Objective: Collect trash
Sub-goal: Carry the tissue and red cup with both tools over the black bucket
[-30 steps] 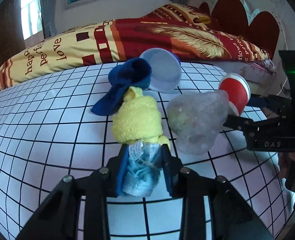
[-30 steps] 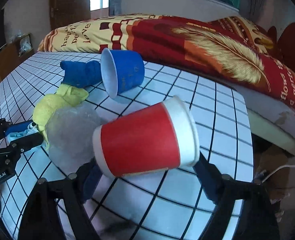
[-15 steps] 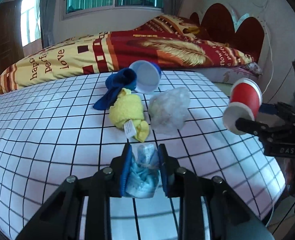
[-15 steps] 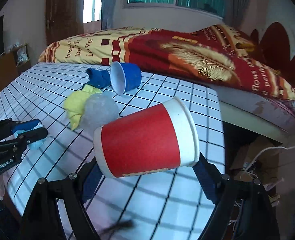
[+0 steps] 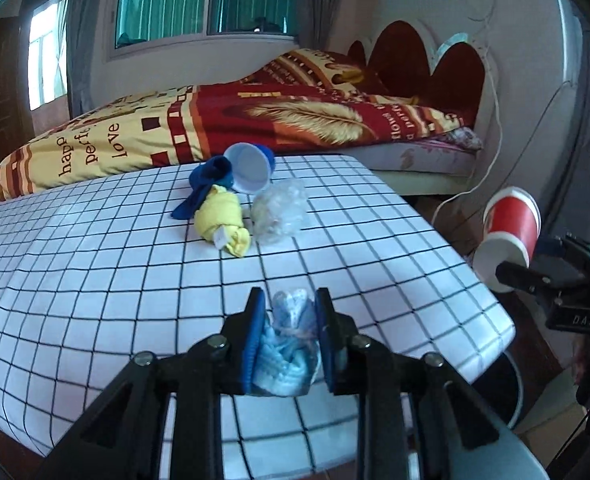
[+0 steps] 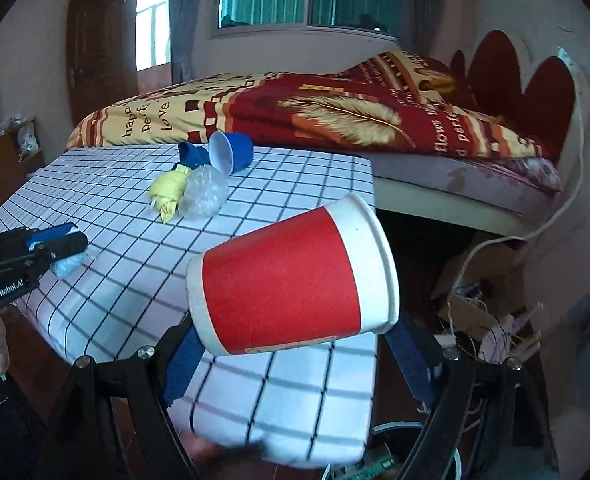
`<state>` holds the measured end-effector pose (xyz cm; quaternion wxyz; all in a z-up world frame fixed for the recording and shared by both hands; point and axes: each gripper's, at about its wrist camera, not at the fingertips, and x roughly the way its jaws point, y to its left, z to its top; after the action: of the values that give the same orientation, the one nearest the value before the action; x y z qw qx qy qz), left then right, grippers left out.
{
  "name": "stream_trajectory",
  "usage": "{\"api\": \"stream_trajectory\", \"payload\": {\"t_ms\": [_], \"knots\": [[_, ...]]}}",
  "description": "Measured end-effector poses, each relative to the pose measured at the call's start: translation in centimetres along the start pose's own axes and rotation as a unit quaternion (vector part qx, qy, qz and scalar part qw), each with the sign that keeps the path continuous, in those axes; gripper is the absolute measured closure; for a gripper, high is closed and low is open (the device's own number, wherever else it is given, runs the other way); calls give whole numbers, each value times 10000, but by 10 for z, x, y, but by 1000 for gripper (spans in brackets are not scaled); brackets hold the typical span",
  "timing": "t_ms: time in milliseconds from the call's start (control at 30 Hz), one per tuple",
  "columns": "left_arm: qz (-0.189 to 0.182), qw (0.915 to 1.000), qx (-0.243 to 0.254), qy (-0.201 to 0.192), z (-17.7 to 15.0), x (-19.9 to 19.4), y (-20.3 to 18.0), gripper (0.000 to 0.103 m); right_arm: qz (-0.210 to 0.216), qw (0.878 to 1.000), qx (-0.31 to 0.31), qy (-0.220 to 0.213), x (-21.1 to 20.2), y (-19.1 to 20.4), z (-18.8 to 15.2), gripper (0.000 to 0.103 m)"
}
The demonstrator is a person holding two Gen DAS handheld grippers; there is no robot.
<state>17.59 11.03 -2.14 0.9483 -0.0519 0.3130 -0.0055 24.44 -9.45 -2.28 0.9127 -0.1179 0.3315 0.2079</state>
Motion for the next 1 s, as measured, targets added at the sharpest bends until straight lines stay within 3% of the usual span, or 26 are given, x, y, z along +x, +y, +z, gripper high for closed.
{"api": "stream_trajectory", "payload": {"t_ms": [333, 567, 1000], "knots": [[-538, 9983, 224, -64, -16, -20, -45, 83, -348, 9987, 364, 52, -53, -27, -48, 17], [-949, 9947, 385, -18, -17, -8, -82, 87, -618, 9960, 627, 146, -75, -59, -79, 17], [-1955, 9740, 1119, 230, -41, -5, -185, 87, -1020, 9882, 1061, 422, -104, -109, -139, 17]]}}
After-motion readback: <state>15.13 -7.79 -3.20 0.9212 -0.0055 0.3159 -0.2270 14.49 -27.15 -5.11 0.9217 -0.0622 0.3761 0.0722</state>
